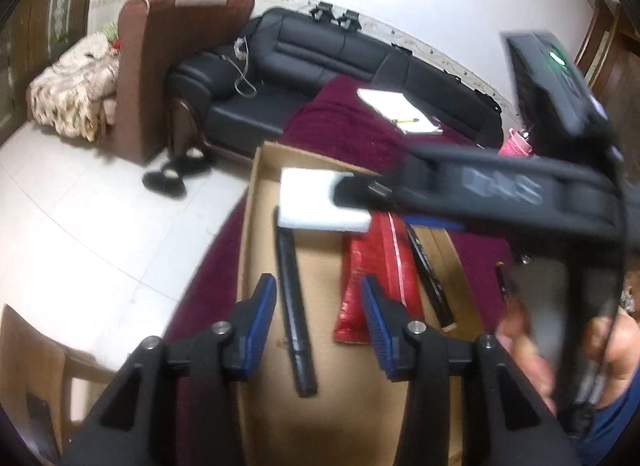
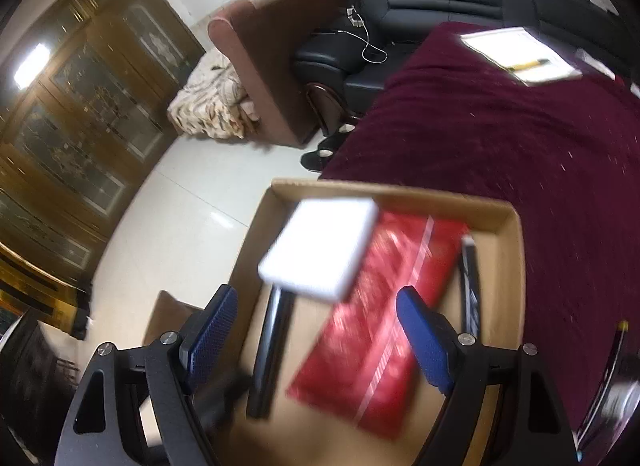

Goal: Organize objects
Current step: 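Open the left gripper to drop the marker while the right releases the foam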

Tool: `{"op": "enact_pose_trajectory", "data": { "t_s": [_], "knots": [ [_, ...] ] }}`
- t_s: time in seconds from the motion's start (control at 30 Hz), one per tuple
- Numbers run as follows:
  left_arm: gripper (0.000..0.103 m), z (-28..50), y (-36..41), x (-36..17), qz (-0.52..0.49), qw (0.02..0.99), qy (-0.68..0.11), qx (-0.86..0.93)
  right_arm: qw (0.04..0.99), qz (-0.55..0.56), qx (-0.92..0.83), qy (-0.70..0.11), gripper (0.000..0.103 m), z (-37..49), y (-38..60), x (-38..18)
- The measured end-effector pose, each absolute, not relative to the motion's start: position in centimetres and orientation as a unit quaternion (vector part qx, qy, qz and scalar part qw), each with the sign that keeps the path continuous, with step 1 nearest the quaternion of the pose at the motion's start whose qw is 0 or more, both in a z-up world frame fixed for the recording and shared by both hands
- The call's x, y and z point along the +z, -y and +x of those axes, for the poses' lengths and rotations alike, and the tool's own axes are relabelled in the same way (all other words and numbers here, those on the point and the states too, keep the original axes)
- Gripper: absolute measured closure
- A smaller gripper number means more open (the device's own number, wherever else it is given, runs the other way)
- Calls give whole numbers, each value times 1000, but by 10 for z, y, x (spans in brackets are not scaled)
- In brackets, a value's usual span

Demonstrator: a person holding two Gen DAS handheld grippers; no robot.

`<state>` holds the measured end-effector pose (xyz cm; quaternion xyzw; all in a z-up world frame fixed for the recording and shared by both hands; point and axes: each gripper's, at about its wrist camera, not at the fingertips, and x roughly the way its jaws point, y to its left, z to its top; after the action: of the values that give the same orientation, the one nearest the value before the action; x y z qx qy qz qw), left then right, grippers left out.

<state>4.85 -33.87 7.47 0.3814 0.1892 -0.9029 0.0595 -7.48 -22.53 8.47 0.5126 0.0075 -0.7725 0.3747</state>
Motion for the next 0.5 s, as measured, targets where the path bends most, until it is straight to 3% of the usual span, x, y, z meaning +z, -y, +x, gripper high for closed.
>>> {"op": "enact_pose_trajectory", "data": {
  "t_s": [0.17,0.43,0.5],
  "knots": [
    [57,50,338,70,376,80,-192,-903,383,507,-771,33,16,-55,167,88],
    [57,44,301,64,390,102,-133,-905,367,483,-790,85,16,-26,51,96],
    [57,45,297,65,385,104,-154,-904,362,475,-796,104,15,-22,21,101]
  ]
}}
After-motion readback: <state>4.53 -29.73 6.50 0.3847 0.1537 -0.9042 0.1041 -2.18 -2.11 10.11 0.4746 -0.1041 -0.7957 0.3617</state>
